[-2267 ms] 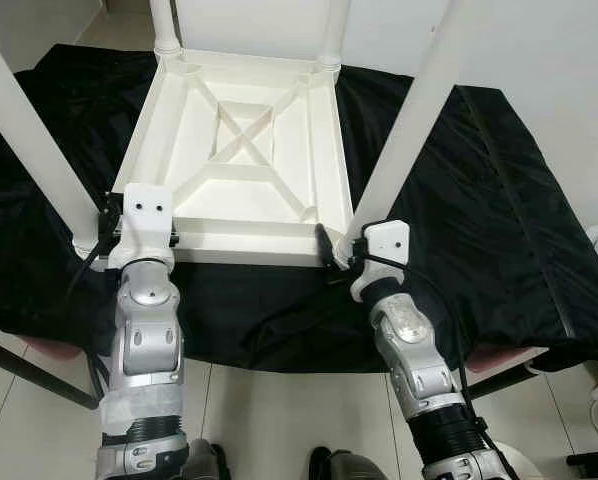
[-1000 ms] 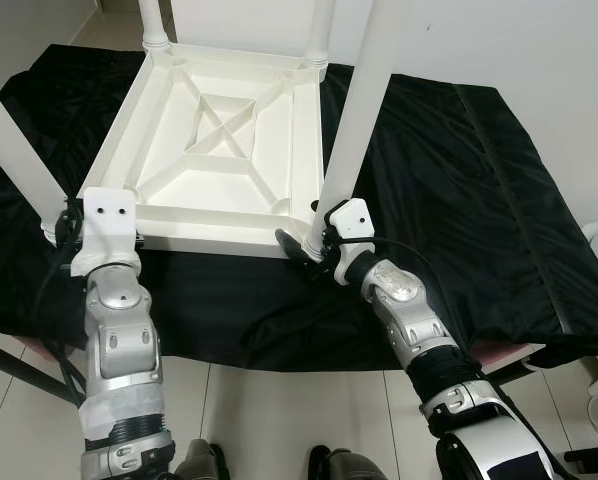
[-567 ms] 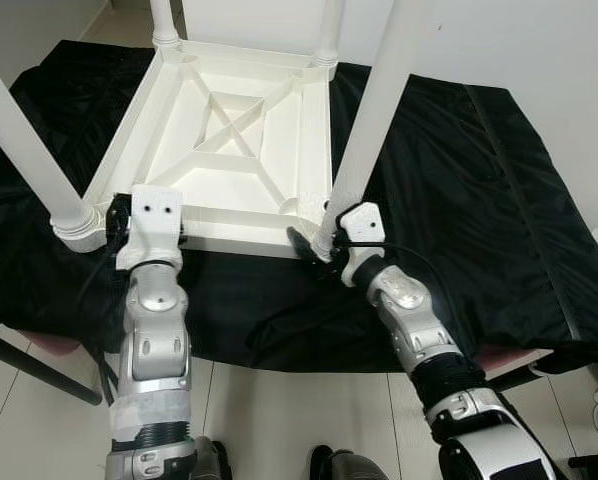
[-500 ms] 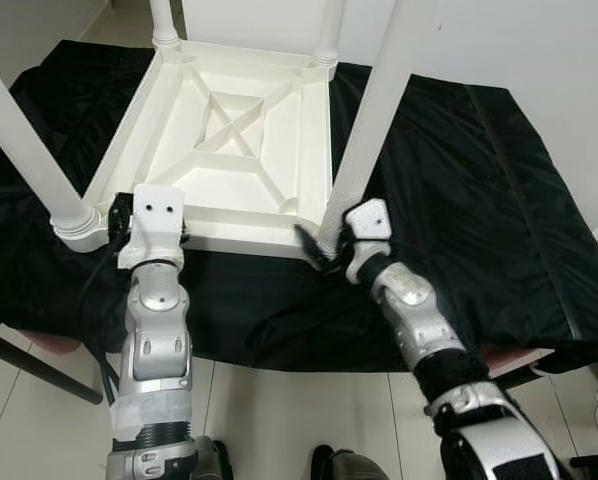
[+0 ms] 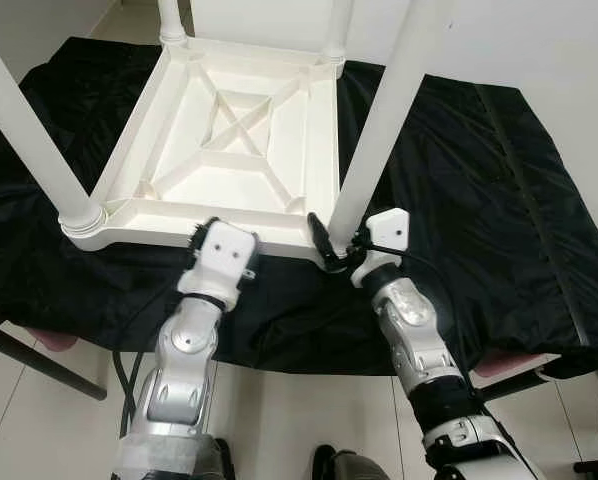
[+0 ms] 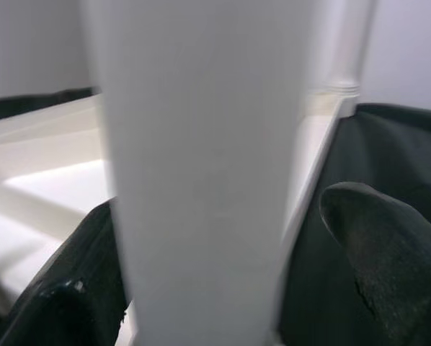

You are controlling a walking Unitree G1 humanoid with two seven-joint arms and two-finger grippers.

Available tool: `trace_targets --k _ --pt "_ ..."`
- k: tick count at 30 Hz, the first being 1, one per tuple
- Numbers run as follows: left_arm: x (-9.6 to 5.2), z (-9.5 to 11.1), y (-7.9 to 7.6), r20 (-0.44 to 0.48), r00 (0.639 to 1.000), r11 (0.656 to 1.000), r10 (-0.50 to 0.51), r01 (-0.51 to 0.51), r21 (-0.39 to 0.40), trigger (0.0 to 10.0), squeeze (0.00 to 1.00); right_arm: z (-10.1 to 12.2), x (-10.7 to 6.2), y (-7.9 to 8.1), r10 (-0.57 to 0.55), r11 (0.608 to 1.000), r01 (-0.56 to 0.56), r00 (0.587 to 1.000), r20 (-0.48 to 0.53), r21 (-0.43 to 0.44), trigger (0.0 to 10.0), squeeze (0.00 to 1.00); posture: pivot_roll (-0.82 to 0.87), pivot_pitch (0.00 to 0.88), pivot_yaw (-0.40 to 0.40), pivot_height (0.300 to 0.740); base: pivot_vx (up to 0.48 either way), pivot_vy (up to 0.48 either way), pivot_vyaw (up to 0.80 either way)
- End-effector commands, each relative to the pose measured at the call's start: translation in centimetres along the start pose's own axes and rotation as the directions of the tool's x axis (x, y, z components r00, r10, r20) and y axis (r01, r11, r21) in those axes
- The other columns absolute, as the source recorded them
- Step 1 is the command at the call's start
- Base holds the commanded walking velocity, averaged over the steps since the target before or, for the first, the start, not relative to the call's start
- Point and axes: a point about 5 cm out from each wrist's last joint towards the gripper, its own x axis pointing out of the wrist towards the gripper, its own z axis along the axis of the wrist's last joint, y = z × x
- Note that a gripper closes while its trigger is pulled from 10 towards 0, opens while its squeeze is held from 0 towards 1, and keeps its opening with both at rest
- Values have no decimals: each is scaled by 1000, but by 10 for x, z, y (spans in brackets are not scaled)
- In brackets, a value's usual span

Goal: Building children table

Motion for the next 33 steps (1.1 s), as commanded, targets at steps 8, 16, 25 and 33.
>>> trace_targets --k 8,16,25,33 --pt "-7 -3 -17 59 965 965 -257 253 67 10000 0 2 -31 -9 -133 990 133 991 2 41 10000 0 -68 118 -26 740 0 0 0" --pt "-7 -9 -5 46 949 947 -312 307 89 10000 0 2 -56 -8 -155 988 156 987 -33 24 10000 0 -78 112 -11 740 0 0 0" --pt "0 -7 2 64 941 943 -331 327 66 10000 0 2 -73 -1 -105 994 107 992 -76 29 10000 0 -80 112 -3 740 0 0 0" --pt "12 -13 7 -3 910 906 -414 413 89 10000 0 7 -73 2 -89 995 91 993 -82 27 10000 0 -86 119 3 740 0 0 0"
